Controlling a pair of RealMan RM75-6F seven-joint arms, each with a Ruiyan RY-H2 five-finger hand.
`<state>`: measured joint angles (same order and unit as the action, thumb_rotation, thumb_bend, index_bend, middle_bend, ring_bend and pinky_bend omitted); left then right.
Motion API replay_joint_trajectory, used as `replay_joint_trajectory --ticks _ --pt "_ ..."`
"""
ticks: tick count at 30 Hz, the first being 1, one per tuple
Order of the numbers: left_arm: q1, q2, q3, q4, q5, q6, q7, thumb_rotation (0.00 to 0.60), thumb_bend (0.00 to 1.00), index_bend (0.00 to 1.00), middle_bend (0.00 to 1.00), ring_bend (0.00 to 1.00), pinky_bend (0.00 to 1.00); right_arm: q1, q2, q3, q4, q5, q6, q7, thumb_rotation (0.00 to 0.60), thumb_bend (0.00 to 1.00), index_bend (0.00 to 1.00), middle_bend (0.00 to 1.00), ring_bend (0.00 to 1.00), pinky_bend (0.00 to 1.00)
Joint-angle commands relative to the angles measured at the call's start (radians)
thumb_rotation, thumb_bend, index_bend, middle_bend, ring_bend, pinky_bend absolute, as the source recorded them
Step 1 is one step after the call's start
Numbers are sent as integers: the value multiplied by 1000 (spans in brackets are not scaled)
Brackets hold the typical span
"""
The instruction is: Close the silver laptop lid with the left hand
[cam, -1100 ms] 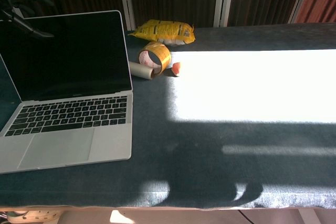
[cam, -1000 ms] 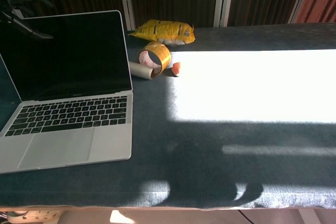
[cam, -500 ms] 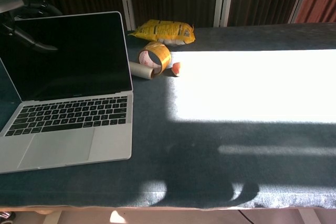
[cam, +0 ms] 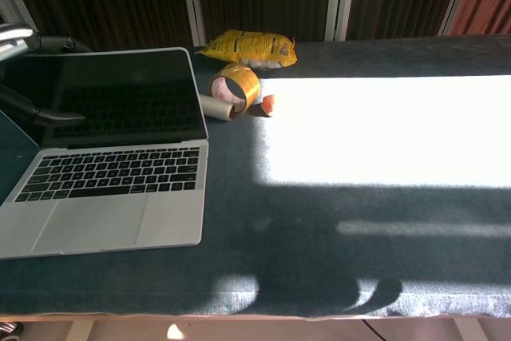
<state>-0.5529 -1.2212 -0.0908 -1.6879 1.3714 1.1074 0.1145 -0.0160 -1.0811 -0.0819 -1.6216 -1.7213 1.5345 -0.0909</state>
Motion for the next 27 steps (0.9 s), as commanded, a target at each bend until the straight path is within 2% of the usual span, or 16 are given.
replay_joint_trajectory --ticks 1,3,9,18,22,27 --pt "28 22 58 -47 73 23 34 271 163 293 307 186 242 1 0 -1 0 3 -4 -3 600 224 0 0 0 0" --pt "40 30 87 -67 118 33 39 238 163 293 307 187 242 -1 2 0 1 4 0 1 600 224 0 0 0 0" --pt "75 46 160 -76 209 50 62 217 165 293 307 186 242 -6 6 0 5 1 13 13 600 224 0 0 0 0" --pt "99 43 239 -60 219 -25 59 193 165 291 307 186 261 -4 3 -3 2 -6 10 5 600 224 0 0 0 0" --pt "98 20 257 -29 214 -68 59 191 165 284 300 183 268 -5 2 -4 3 -8 11 2 600 224 0 0 0 0" --pt "90 -22 264 22 171 -143 57 175 170 272 242 142 294 -5 0 -3 2 -7 9 -3 600 224 0 0 0 0"
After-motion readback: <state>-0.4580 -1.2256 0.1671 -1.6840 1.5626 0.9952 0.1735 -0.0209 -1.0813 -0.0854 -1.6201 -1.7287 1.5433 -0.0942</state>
